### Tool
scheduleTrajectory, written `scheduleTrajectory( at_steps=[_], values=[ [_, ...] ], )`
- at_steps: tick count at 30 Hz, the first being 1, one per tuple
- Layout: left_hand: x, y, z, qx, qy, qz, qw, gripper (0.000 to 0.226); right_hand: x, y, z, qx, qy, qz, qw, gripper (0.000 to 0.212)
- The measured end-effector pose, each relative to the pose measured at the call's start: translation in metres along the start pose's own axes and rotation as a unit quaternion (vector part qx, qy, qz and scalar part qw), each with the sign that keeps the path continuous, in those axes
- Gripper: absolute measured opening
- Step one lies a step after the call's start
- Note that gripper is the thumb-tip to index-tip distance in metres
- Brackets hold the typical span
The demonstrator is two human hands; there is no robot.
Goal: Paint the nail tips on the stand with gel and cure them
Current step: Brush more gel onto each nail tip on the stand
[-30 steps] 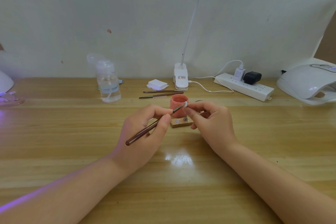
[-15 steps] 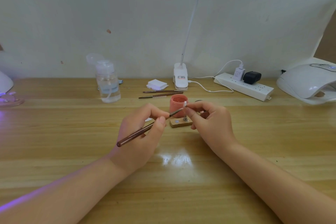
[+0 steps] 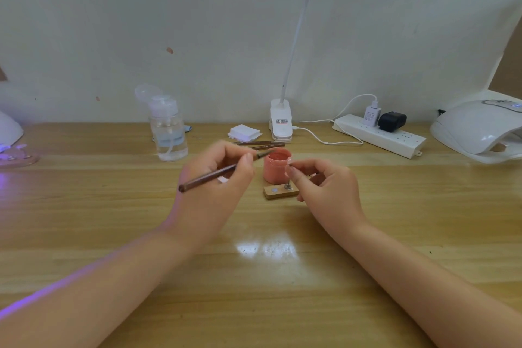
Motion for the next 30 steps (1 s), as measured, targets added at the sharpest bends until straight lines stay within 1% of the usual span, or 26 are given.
scheduleTrajectory(
  at_steps=[3, 6, 8, 9, 11, 13, 14, 17, 20, 22, 25, 28, 30],
  values=[
    [0.022, 0.003, -0.005, 0.027, 0.047, 0.012, 0.998, 0.017, 0.000, -0.001, 0.000, -0.009, 0.007, 0.001, 1.000, 0.015],
    [0.047, -0.001, -0.007, 0.078, 0.062, -0.001, 0.995, 0.017, -0.001, -0.002, -0.002, -0.027, 0.023, -0.006, 0.999, 0.010],
    [0.066, -0.011, -0.009, 0.141, 0.067, -0.039, 0.987, 0.019, -0.002, -0.003, -0.003, -0.034, 0.032, -0.008, 0.999, 0.013],
    [0.075, -0.018, -0.011, 0.170, 0.068, -0.072, 0.981, 0.020, -0.002, -0.003, -0.003, -0.035, 0.035, -0.006, 0.999, 0.016],
    [0.088, -0.034, -0.012, 0.204, 0.070, -0.145, 0.965, 0.024, -0.002, -0.003, -0.003, -0.035, 0.039, -0.002, 0.999, 0.019],
    [0.096, -0.048, -0.015, 0.235, 0.071, -0.192, 0.950, 0.024, -0.002, -0.003, -0.003, -0.034, 0.041, 0.002, 0.999, 0.019],
    [0.098, -0.053, -0.017, 0.251, 0.073, -0.204, 0.943, 0.022, -0.002, -0.003, -0.003, -0.034, 0.043, 0.004, 0.999, 0.018],
    [0.099, -0.065, -0.023, 0.273, 0.095, -0.227, 0.930, 0.031, -0.001, -0.004, -0.002, -0.023, 0.041, 0.001, 0.999, 0.014],
    [0.094, -0.071, -0.032, 0.303, 0.115, -0.257, 0.910, 0.032, 0.000, -0.005, 0.000, -0.009, 0.040, -0.011, 0.999, 0.014],
    [0.093, -0.070, -0.037, 0.299, 0.133, -0.251, 0.911, 0.030, 0.000, -0.006, 0.001, -0.012, 0.042, -0.014, 0.999, 0.013],
    [0.097, -0.060, -0.041, 0.243, 0.160, -0.200, 0.936, 0.016, 0.001, -0.006, 0.001, -0.015, 0.050, -0.010, 0.999, 0.015],
    [0.097, -0.048, -0.046, 0.136, 0.216, -0.123, 0.959, 0.017, 0.000, -0.005, -0.001, -0.022, 0.059, -0.005, 0.998, 0.019],
    [0.094, -0.040, -0.051, 0.068, 0.270, -0.075, 0.958, 0.012, -0.001, -0.005, -0.002, -0.021, 0.061, -0.005, 0.998, 0.020]
  ],
)
Point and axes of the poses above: each hand's wrist, its own x-axis towards the middle knuckle, its own y-axis out of the back of the hand, z = x × y, the point moved 5 cm from there along x, towards the middle knuckle, and after that the axes turned 9 degrees about -y, right-handed, at the moved point
